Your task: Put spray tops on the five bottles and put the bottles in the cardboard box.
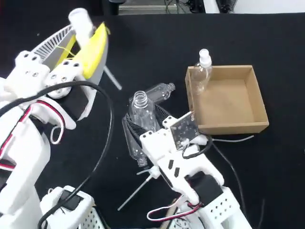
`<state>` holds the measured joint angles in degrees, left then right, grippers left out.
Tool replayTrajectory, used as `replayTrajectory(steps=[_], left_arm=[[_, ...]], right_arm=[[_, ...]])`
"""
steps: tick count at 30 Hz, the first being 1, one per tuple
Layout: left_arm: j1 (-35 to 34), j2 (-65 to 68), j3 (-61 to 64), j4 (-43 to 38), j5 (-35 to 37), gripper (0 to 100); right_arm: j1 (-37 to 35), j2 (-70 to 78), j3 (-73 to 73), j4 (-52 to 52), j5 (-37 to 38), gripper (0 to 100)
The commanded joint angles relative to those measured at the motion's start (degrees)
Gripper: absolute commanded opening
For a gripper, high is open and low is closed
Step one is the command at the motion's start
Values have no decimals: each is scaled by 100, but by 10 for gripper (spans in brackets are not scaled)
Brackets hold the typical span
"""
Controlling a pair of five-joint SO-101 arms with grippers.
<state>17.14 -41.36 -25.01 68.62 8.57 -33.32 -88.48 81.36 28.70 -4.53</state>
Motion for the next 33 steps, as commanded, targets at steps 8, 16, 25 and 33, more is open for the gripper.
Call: replayTrajectory(steps=[8,16,25,33], left_arm=[[831,-44,822,-624,35,29],[831,-44,1147,-633,26,30],[831,-53,1596,-976,-589,30],[822,-70,1604,-976,-615,30]], right_arm=[[-70,-154,13,-185,-44,11],[-79,-154,4,-185,-44,11],[-79,-163,4,-185,-44,11],[-79,-163,4,-185,-44,11]])
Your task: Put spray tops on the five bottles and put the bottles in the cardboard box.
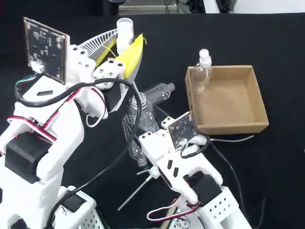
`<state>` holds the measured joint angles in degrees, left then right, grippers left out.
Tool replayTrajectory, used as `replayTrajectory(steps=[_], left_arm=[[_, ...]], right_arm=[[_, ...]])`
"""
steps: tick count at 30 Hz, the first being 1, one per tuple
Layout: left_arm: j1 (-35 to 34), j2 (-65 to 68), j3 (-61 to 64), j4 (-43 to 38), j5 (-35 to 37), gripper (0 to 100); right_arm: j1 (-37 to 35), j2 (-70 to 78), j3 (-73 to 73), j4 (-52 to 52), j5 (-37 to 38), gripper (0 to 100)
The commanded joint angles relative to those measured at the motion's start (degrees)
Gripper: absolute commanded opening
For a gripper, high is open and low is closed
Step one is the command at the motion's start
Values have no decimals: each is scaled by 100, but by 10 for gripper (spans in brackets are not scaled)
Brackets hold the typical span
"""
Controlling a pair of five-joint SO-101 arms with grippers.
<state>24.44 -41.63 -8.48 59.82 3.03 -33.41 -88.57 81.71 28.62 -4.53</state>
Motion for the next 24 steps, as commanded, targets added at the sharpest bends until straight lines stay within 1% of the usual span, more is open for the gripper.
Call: replayTrajectory(steps=[1,6,11,19,24], left_arm=[[92,-35,-48,-97,-62,30],[92,-26,-57,-141,-62,30],[92,-44,-57,-448,-62,30],[101,-53,4,-413,-62,30],[154,-88,-40,88,-62,30]], right_arm=[[-70,-154,-31,-176,-44,11],[-70,-154,-31,-176,-44,11],[-70,-154,-31,-176,-44,11],[-70,-154,-31,-176,-44,11],[-62,-154,-31,-176,-44,11]])
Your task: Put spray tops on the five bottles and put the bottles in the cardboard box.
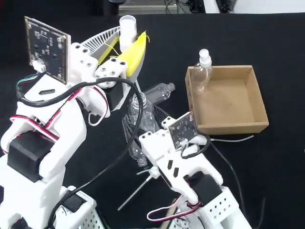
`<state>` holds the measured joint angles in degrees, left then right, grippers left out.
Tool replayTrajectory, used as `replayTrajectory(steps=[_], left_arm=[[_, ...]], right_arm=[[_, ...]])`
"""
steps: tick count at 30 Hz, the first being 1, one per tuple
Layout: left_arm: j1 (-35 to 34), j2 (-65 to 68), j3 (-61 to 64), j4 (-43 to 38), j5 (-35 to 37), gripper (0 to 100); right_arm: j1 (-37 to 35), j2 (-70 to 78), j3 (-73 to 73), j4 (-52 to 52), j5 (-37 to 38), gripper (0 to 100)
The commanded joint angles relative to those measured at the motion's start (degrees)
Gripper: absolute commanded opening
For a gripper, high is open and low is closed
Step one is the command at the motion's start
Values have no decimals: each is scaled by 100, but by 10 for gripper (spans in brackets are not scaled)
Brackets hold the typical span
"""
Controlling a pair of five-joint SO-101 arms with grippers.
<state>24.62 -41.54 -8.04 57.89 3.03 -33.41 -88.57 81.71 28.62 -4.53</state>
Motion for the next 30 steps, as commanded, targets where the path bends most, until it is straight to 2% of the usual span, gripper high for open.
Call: replayTrajectory(steps=[1,5,16,22,30], left_arm=[[136,-97,-48,360,-62,30],[110,-97,-40,589,-62,30],[119,-105,-110,422,-62,30],[101,-88,-382,730,-62,30],[84,-105,-382,730,-62,30]], right_arm=[[-62,-154,-31,-176,-44,11],[-62,-154,-31,-176,-44,11],[-62,-154,-31,-176,-44,11],[-62,-154,-31,-176,-44,11],[-62,-154,-31,-176,-44,11]])
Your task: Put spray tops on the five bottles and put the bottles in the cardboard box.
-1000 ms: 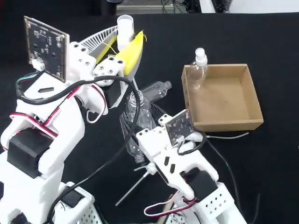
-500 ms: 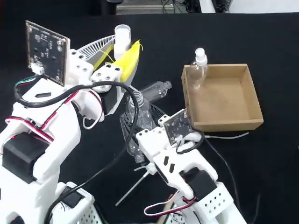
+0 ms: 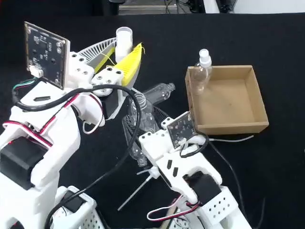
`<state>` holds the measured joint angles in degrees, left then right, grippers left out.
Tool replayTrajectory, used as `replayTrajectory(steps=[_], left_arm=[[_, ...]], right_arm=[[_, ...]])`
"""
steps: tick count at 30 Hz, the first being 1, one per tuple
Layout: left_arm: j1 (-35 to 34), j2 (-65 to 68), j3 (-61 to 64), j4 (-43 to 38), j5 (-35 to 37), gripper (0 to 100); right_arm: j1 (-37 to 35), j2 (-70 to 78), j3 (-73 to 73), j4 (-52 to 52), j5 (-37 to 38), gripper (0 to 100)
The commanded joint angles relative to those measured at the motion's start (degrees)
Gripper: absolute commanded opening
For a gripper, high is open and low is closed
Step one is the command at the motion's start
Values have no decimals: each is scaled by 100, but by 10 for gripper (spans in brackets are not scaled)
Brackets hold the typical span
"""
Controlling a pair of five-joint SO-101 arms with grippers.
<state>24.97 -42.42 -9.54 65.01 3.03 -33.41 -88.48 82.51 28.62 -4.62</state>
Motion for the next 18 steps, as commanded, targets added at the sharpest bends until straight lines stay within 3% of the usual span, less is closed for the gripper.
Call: replayTrajectory(steps=[1,18], left_arm=[[48,-18,-233,35,-62,30],[40,-9,-558,237,-70,30]], right_arm=[[-62,-163,-110,-176,-35,11],[-62,-163,-110,-167,-35,11]])
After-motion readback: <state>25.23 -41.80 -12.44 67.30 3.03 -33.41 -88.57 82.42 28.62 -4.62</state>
